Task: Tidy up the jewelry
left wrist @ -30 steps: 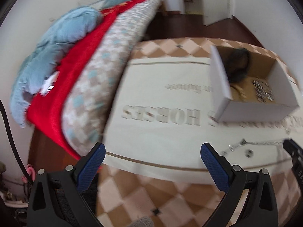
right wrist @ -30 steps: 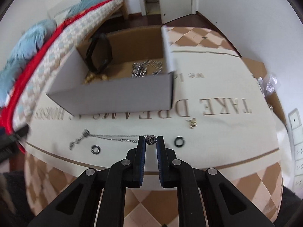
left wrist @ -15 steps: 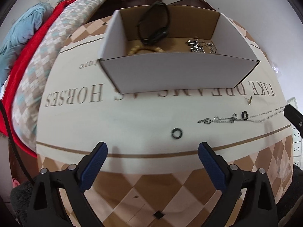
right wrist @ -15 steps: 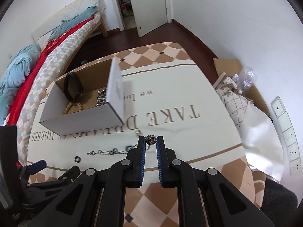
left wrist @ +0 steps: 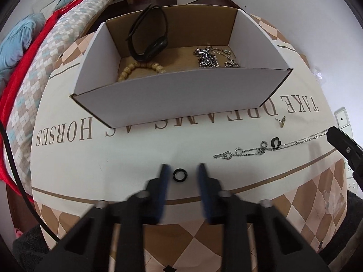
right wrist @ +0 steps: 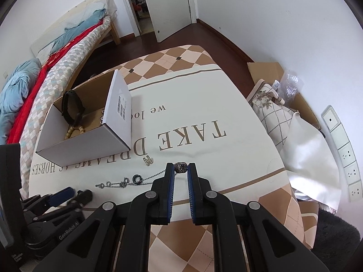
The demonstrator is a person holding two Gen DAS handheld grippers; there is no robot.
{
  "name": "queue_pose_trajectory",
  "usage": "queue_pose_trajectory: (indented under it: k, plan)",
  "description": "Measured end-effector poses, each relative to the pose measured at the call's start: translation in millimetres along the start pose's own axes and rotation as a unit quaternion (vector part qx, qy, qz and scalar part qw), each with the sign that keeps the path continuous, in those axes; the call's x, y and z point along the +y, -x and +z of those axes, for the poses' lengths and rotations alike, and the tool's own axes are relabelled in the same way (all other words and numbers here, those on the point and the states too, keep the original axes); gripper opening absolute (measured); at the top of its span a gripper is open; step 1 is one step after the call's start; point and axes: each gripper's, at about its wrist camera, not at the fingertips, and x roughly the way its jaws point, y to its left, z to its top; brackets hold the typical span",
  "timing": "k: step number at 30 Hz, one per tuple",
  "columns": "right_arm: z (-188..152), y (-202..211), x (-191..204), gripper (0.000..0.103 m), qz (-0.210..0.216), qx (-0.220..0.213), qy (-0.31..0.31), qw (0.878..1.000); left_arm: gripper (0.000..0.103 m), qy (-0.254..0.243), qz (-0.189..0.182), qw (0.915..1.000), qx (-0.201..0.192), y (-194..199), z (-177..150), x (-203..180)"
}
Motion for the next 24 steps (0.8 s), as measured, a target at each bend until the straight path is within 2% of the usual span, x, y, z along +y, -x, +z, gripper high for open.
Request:
queue_pose_trajectory:
  k: [1, 9, 15, 24]
  plan:
    - [0, 0, 0, 0.012, 0.0, 0.0, -0.002, 1.0, 0.01, -0.002, -0.001, 1.0, 0.0, 0, 1, 0]
    - [4, 10, 4, 0.012, 0.015, -0.008, -0.004, 1.0, 0.01, -0.011, 0.011, 0.9997, -0.019, 11, -4, -2]
    - [18, 39, 15, 0.012, 0.046, -0.027, 0.006, 0.999, 0.01, -0.013, 0.018, 0.9969, -0.075, 63, -4, 1]
    - [40, 83, 39, 0.012, 0.084, -0.054, 0.028, 0.995, 0.01, 0.007, 0.01, 0.9898, -0.142, 135, 18, 22]
